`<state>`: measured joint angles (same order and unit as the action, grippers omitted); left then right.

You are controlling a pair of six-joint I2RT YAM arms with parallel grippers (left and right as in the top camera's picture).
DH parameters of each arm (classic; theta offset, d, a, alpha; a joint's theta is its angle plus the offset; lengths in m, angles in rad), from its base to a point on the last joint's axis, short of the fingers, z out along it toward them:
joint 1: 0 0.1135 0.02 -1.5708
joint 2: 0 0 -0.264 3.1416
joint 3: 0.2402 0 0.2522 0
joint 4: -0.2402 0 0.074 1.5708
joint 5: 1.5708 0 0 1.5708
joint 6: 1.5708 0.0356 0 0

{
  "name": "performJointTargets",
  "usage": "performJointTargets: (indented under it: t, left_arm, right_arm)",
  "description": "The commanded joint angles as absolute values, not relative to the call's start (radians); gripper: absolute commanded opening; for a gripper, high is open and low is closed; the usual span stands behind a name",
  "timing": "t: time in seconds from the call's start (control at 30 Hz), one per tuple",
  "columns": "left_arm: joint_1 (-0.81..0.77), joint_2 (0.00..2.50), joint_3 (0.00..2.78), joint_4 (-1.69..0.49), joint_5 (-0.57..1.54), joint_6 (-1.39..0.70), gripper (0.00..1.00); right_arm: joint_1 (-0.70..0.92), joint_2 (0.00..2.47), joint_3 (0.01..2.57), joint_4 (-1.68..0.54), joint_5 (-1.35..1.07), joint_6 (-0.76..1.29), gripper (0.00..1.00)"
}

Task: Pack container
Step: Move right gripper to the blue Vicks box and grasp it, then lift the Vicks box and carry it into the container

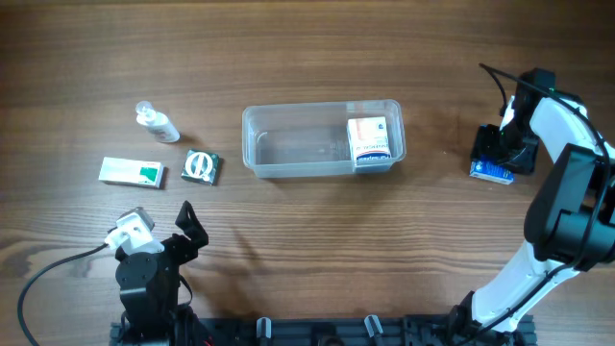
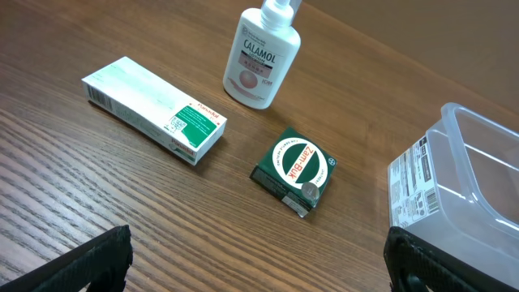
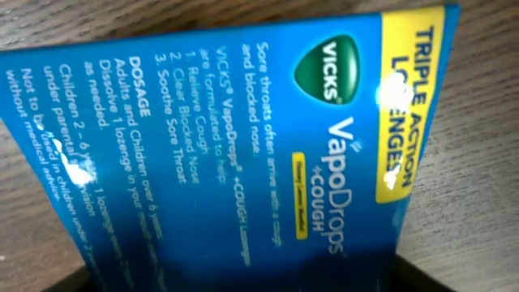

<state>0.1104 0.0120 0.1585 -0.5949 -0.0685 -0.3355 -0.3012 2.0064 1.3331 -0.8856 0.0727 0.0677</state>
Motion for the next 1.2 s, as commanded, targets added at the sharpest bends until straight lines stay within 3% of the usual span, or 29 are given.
performJointTargets:
  t: [0.0, 0.33, 0.57, 0.8, 1.17]
  left_arm:
    - [0.116, 0.003, 0.155, -0.591, -0.064, -0.329, 1.00]
    - [0.116, 0.003, 0.155, -0.591, -0.064, -0.329, 1.00]
    - [0.116, 0.003, 0.155, -0.591, -0.064, -0.329, 1.00]
    - [0.116, 0.003, 0.155, -0.591, -0.064, -0.329, 1.00]
    - [0.116, 0.003, 0.155, -0.591, -0.064, -0.329, 1.00]
  right_arm:
    - [-0.302, 1.955, 1.328, -0.906, 0.022, 0.109, 0.61]
    - [-0.175, 1.583, 1.329, -1.001, -0.192, 0.136, 0.58]
    - [0.165, 1.358, 1.329, -0.917, -0.176, 0.286, 0.57]
    - [0.470, 1.477, 1.329, -0.781, 0.025, 0.459, 0.58]
    - [0.550, 1.804, 1.329, -0.694, 0.023, 0.579, 0.62]
